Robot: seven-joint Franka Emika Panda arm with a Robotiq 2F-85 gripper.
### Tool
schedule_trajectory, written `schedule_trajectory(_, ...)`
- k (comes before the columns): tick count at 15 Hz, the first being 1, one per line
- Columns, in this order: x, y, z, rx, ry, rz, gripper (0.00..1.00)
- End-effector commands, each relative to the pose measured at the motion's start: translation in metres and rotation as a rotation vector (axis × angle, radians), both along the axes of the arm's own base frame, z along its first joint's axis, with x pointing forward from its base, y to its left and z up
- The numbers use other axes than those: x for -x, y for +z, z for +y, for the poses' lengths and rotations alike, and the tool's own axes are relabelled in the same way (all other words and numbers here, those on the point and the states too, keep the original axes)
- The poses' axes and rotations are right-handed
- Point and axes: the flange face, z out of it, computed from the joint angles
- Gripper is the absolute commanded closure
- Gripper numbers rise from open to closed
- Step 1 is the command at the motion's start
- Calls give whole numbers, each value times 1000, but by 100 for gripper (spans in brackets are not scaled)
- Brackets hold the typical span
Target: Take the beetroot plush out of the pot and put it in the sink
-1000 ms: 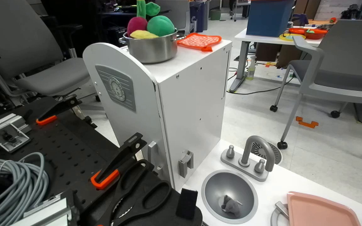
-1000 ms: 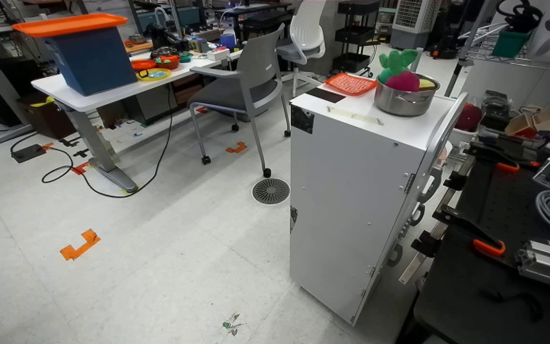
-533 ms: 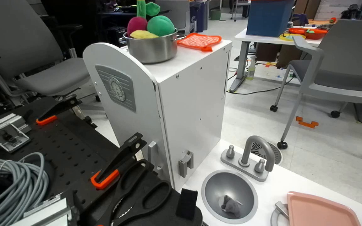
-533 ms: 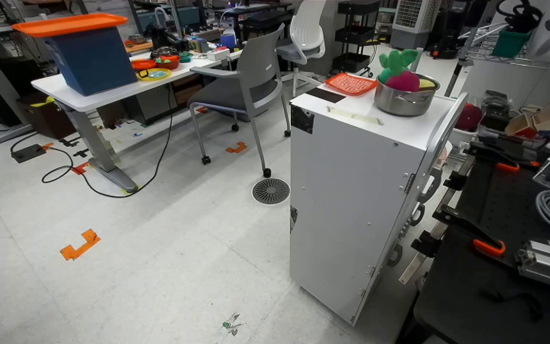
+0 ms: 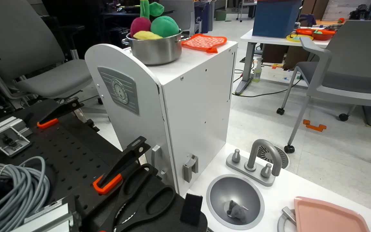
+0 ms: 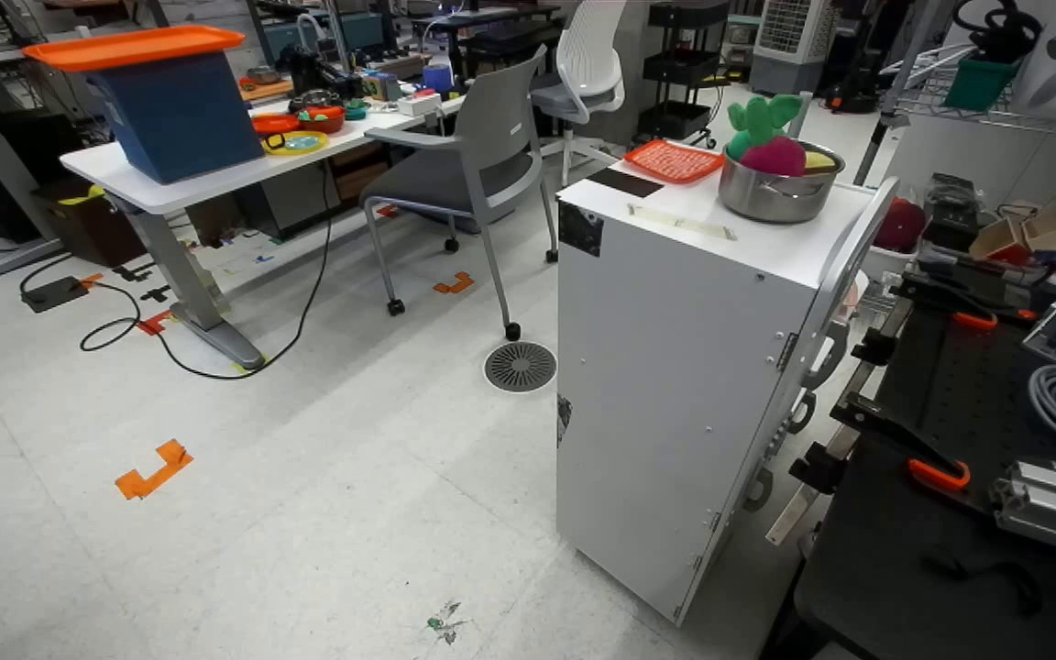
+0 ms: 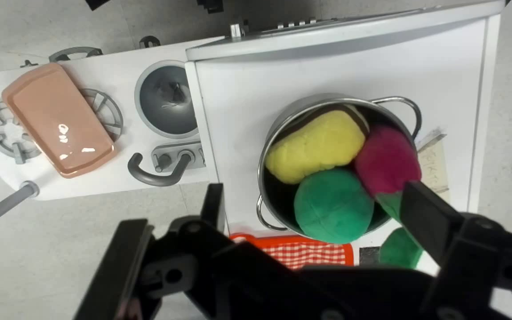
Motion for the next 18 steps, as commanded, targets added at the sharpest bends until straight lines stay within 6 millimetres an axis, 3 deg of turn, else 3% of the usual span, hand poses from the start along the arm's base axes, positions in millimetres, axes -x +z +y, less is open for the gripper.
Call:
schedule_trajectory(1, -23, -4, 5, 31, -10, -29, 0)
schedule_trajectory(10, -63, -36, 4, 38, -155, -7, 0)
schedule_trajectory(18, -67, -21, 40, -93, -215, -54, 0)
